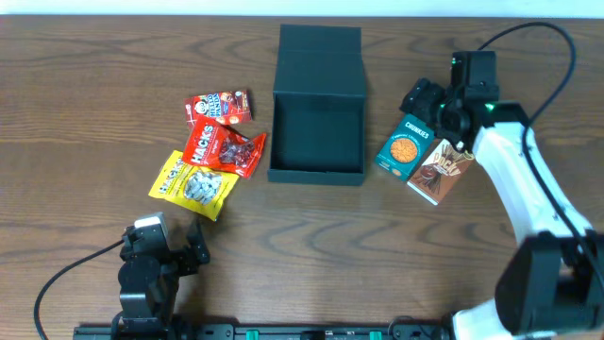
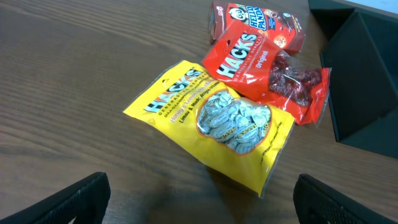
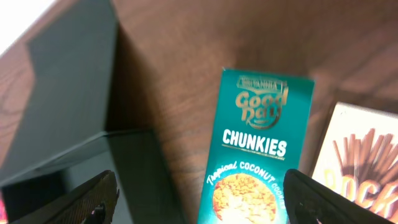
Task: Pack container
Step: 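Move the right gripper over the teal Good Day Chunkies box, then lower the right gripper and grasp the teal Chunkies box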
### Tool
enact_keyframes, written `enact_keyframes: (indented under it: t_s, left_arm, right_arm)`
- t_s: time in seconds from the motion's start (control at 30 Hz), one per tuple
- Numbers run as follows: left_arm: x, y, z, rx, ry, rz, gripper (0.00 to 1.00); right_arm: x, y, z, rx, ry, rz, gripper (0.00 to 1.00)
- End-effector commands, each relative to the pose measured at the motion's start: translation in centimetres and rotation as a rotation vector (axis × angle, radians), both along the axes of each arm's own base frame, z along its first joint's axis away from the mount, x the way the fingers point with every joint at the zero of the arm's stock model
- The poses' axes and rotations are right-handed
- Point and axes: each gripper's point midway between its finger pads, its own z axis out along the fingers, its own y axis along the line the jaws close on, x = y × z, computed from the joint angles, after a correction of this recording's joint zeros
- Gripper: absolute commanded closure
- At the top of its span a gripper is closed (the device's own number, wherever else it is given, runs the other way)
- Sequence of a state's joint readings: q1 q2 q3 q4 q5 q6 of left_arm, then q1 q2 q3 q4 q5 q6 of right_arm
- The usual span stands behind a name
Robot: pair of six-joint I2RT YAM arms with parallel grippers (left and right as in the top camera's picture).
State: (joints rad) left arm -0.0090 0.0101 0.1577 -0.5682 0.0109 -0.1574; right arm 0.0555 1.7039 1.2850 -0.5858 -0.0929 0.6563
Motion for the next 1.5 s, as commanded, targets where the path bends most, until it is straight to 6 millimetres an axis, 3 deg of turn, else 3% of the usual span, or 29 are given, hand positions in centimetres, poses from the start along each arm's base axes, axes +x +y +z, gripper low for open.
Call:
enact_keyframes:
  t_s: [0.0, 0.13, 0.2, 0.3, 0.43, 0.63, 0.73, 0.87, 0.97, 1.27, 1.47]
  left_arm:
    - [0.0, 0.3, -0.2, 0.017, 0.001, 0.011, 0.05]
    - [0.0, 0.3, -0.2, 0.017, 0.001, 0.011, 0.05]
    - [0.0, 0.3, -0.2, 0.017, 0.001, 0.011, 0.05]
    - [0.0, 0.3, -0.2, 0.017, 0.001, 0.011, 0.05]
    - [0.0, 0.3, -0.2, 0.017, 0.001, 0.011, 0.05]
    - [0.0, 0.3, -0.2, 0.017, 0.001, 0.011, 0.05]
    - [0.0, 0.3, -0.2, 0.017, 0.001, 0.011, 0.05]
    - [0.0, 0.3, -0.2, 0.017, 0.001, 0.011, 0.05]
    - [0.0, 0.3, -0.2, 0.017, 0.001, 0.011, 0.05]
    - [0.0, 0.3, -0.2, 0.017, 0.001, 0.011, 0.05]
    - [0.0, 0.3, -0.2, 0.017, 0.001, 0.011, 0.05]
  right_arm:
    - [0.0, 1.2, -1.7, 0.124, 0.079, -0.078, 0.15]
    - [-0.5, 2.7, -5.2, 0.148, 0.177, -0.062, 0.09]
    - [-1.0, 3.3, -6.5, 0.165, 0.225, -0.056, 0.01]
    - [-1.5, 3.8, -7.9, 0.186, 0.270, -0.045, 0.01]
    - [-1.4, 4.2, -7.7, 0.212, 0.266, -0.033, 0.01]
    - [-0.4, 7.0, -6.1, 0.332, 0.199, 0.112, 0.01]
    - [-0.9, 6.4, -5.7, 0.301, 0.216, 0.086, 0.01]
    - [-4.0, 3.2, -5.9, 0.223, 0.370, -0.189, 0.01]
    - [-5.2, 2.2, -5.6, 0.199, 0.409, -0.284, 0.01]
    - [-3.8, 0.6, -5.6, 0.090, 0.328, -0.324, 0.01]
    - [-3.3, 0.6, -6.3, 0.078, 0.324, -0.300, 0.01]
